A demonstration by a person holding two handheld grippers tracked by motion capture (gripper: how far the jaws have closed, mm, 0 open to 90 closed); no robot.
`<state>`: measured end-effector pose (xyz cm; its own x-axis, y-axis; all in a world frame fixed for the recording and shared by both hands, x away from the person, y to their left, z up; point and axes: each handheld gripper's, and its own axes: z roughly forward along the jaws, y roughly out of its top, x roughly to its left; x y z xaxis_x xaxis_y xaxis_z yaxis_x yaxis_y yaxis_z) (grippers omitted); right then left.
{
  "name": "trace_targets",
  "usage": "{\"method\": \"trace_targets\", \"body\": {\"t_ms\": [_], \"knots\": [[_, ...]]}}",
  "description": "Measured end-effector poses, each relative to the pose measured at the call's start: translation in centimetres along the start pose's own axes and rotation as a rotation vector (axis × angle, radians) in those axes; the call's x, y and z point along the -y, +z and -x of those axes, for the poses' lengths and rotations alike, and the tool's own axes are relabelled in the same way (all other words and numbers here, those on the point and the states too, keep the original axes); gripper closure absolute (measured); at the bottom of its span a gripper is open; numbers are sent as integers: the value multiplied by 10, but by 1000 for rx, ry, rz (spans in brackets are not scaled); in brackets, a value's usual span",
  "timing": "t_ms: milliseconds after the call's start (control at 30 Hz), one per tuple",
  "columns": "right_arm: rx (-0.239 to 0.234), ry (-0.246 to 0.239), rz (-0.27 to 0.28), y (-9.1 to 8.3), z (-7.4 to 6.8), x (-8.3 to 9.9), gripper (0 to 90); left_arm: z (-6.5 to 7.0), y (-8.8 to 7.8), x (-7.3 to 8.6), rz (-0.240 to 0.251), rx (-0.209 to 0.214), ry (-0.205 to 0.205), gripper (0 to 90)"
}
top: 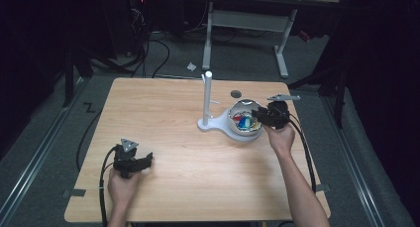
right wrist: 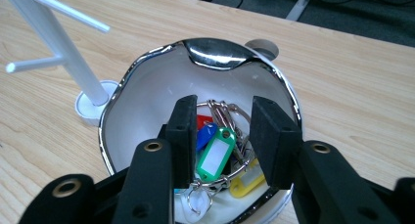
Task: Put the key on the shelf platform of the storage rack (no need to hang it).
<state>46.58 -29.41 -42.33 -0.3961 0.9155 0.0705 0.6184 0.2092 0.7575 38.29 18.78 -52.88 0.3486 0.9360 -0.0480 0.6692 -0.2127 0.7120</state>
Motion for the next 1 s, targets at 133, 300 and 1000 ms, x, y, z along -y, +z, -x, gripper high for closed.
{"method": "trace_targets", "body": {"t_ms": [133,300,1000], "knots": [[-1,1,12,-8,1,-1,617,0,0,0,0,1,-1,232],[6,0,20,-18,2,-2,613,0,0,0,2,1,-2,231],[19,36,49,-53,15,8,606,0,0,0,0,0,0,231]]}}
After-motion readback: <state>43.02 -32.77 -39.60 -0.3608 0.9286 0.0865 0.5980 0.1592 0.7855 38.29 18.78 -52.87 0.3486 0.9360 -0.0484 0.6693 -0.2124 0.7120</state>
